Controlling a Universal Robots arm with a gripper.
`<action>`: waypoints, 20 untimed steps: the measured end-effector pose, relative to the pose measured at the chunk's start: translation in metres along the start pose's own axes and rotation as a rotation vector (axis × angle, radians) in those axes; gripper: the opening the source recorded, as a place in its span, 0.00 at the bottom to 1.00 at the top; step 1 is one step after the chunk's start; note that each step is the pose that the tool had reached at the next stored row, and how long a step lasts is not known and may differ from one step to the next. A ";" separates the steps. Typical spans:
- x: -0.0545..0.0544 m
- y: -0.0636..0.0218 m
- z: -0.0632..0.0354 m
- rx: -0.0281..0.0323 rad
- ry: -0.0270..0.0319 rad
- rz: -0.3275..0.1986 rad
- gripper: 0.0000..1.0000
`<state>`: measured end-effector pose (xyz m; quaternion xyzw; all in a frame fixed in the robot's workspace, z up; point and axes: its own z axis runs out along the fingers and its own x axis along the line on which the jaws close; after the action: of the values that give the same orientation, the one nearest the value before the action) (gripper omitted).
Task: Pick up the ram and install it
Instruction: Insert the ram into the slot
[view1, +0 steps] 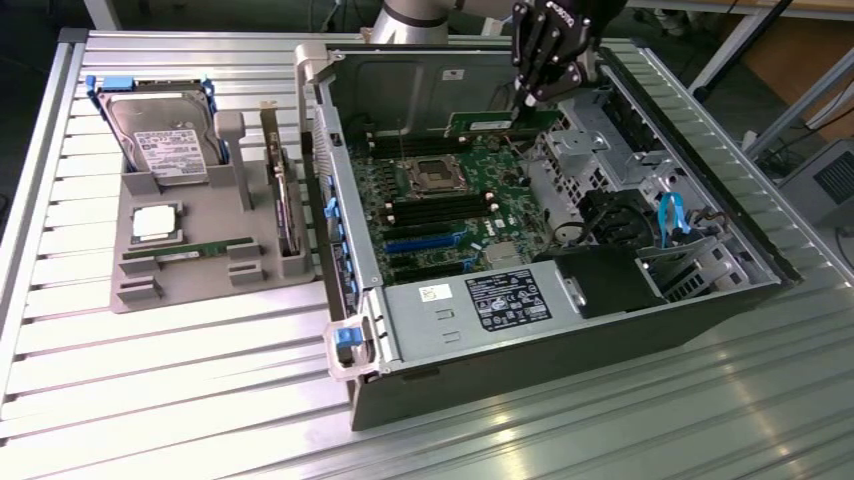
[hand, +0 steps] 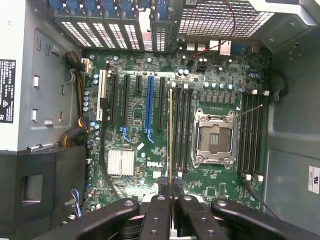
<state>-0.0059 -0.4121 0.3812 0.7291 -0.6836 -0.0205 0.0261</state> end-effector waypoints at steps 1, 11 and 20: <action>0.000 0.0002 0.0005 -0.0001 0.0001 0.000 0.12; 0.000 0.0003 0.0061 0.0000 0.0000 0.000 0.12; 0.000 0.0001 0.0106 0.0000 0.0000 0.000 0.12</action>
<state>-0.0067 -0.4121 0.3706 0.7291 -0.6836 -0.0205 0.0261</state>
